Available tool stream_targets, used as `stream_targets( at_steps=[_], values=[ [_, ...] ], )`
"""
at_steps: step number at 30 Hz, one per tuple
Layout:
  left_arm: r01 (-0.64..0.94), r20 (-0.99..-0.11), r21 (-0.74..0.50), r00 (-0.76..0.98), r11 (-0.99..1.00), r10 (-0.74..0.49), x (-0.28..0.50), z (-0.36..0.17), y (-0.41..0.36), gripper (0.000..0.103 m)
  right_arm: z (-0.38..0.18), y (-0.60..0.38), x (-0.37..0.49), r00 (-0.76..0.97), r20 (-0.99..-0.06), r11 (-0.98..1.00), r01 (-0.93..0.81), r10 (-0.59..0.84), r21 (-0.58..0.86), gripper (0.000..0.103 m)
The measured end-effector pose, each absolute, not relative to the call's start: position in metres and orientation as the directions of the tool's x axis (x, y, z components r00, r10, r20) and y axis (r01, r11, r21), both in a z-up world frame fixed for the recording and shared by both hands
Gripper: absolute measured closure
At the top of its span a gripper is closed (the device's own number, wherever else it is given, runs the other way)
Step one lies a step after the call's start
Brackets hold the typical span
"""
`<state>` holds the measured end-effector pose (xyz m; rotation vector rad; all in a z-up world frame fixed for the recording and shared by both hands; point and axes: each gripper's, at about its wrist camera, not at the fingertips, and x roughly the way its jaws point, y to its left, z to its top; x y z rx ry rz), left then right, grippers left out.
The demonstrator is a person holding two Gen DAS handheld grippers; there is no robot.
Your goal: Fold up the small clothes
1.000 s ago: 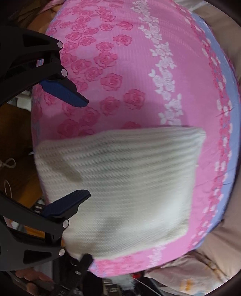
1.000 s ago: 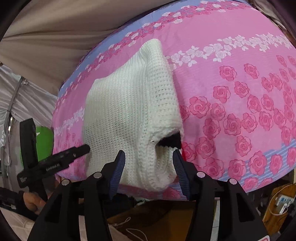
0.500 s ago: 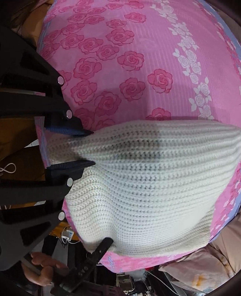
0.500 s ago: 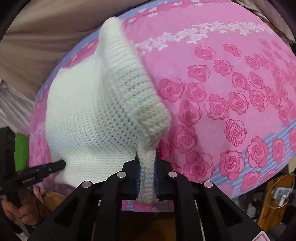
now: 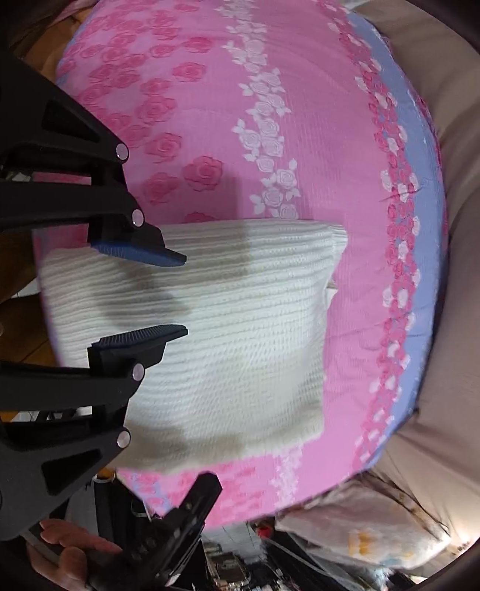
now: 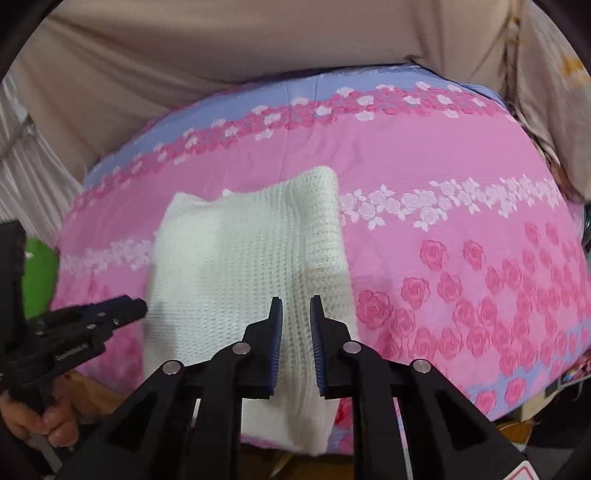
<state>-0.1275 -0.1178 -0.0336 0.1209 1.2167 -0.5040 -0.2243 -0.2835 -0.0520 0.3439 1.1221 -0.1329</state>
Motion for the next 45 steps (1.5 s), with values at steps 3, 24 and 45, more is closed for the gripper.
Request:
stream_targets(
  at_steps=[3,24,45],
  values=[
    [0.446,-0.943,-0.097,0.244,0.89,-0.225,-0.116,-0.063,-0.132,0.069,-0.116,-0.29,-0.202,0.271,-0.961,0.95,0.279,0.062,0.14,0.089],
    [0.424,-0.947,-0.014,0.284,0.906,-0.148,-0.119,-0.063,-0.137,0.062,-0.125,-0.325,-0.133,0.279,-0.955,0.935,0.302,0.102,0.188,0.087],
    [0.051,-0.836,-0.529,0.138,0.847,-0.531,-0.11,-0.093,-0.052,0.01,-0.137,-0.355,-0.25,0.41,-0.822,0.665,0.489,0.396,0.564,0.024]
  ],
)
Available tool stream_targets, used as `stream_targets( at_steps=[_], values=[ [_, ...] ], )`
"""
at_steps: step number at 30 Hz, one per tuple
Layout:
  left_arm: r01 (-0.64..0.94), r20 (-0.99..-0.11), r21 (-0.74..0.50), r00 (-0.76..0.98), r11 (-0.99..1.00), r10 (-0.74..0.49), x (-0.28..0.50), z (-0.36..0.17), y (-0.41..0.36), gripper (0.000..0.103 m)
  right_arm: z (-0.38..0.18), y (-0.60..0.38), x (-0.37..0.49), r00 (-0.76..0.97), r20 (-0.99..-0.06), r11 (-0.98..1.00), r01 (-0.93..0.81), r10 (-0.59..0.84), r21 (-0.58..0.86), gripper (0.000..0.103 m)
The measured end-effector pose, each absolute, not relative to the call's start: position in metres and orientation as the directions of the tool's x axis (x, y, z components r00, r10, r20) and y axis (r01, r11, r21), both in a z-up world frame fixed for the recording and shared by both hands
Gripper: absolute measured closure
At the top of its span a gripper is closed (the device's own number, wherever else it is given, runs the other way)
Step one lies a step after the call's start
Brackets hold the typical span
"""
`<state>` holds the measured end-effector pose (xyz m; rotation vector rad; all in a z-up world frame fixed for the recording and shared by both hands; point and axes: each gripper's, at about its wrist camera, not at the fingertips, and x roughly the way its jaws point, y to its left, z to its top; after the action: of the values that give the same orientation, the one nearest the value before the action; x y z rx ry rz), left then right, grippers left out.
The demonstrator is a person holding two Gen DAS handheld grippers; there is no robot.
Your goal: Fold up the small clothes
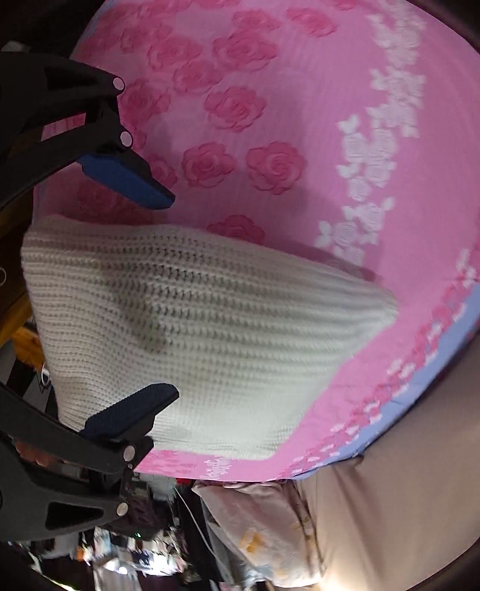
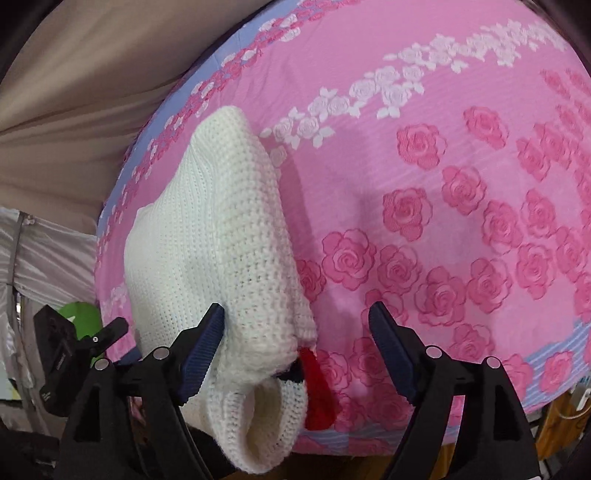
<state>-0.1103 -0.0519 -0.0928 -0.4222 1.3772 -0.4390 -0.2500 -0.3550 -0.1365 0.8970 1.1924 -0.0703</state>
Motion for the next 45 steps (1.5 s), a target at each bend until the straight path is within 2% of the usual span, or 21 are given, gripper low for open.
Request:
stream_targets(
  at_steps=[2,6,8,10,11,16,17,18,20,22,23,25,29,36,41,45],
  values=[
    [0.021,-0.816,-0.567,0.119,0.824,-0.565,-0.108,-0.102,-0.058,0.01,-0.148,-0.351,-0.246,0.416,-0.784,0.614,0.489,0.46,0.619,0.024],
    [0.001,-0.823,-0.559,0.117,0.829,-0.555,-0.104,-0.112,-0.071,0.008,-0.161,-0.339,-0.235,0.411,-0.731,0.566,0.464,0.544,0.682,0.023],
    [-0.024,-0.822,-0.564,0.109,0.825,-0.559,-0.1,-0.117,-0.073,0.007,-0.162,-0.334,-0.229,0.426,-0.717,0.56,0.447,0.551,0.697,0.015],
    [-0.034,-0.818,-0.57,0.116,0.821,-0.563,-0.098,-0.117,-0.074,0.005,-0.162,-0.329,-0.223,0.431,-0.714,0.563,0.438,0.552,0.701,0.013],
    [-0.038,-0.818,-0.57,0.118,0.821,-0.563,-0.097,-0.117,-0.074,0.005,-0.162,-0.328,-0.22,0.44,-0.702,0.557,0.428,0.56,0.712,0.007],
    [-0.06,-0.819,-0.57,0.12,0.82,-0.561,-0.094,-0.116,-0.076,0.006,-0.162,-0.327,-0.206,0.451,-0.683,0.551,0.404,0.575,0.73,0.005],
    [-0.06,-0.819,-0.57,0.118,0.819,-0.562,-0.095,-0.115,-0.075,0.008,-0.161,-0.326,-0.204,0.447,-0.687,0.555,0.407,0.572,0.726,0.01],
    [-0.055,-0.819,-0.57,0.116,0.819,-0.562,-0.095,-0.114,-0.073,0.016,-0.16,-0.326,-0.202,0.444,-0.698,0.565,0.41,0.562,0.716,0.028],
    [-0.031,-0.817,-0.572,0.115,0.82,-0.566,-0.094,-0.106,-0.074,0.03,-0.161,-0.329,-0.203,0.431,-0.689,0.547,0.418,0.583,0.725,0.056],
    [0.002,-0.813,-0.575,0.111,0.818,-0.571,-0.096,-0.095,-0.076,0.05,-0.156,-0.331,-0.204,0.443,-0.68,0.532,0.423,0.584,0.733,0.063],
    [0.02,-0.808,-0.58,0.111,0.814,-0.579,-0.098,-0.09,-0.076,0.052,-0.149,-0.33,-0.206,0.445,-0.687,0.548,0.414,0.575,0.727,0.066],
    [0.052,-0.793,-0.599,0.1,0.799,-0.601,-0.102,-0.075,-0.079,0.058,-0.135,-0.329,-0.209,0.459,-0.68,0.549,0.402,0.572,0.733,0.068],
    [0.143,-0.742,-0.661,0.027,0.737,-0.67,-0.12,-0.042,-0.094,0.059,-0.103,-0.341,-0.234,0.486,-0.666,0.537,0.395,0.566,0.745,0.068],
    [0.256,-0.736,-0.665,-0.07,0.701,-0.673,-0.155,0.0,-0.15,0.06,-0.051,-0.386,-0.293,0.524,-0.68,0.514,0.448,0.512,0.732,0.068],
    [0.423,-0.663,-0.687,-0.034,0.59,-0.748,-0.157,0.067,-0.21,0.06,0.025,-0.434,-0.308,0.655,-0.641,0.572,0.369,0.4,0.733,0.068],
    [0.587,-0.574,-0.636,0.073,0.501,-0.815,-0.154,0.144,-0.241,0.06,0.104,-0.465,-0.301,0.782,-0.548,0.663,0.244,0.297,0.708,0.068]
  ],
)
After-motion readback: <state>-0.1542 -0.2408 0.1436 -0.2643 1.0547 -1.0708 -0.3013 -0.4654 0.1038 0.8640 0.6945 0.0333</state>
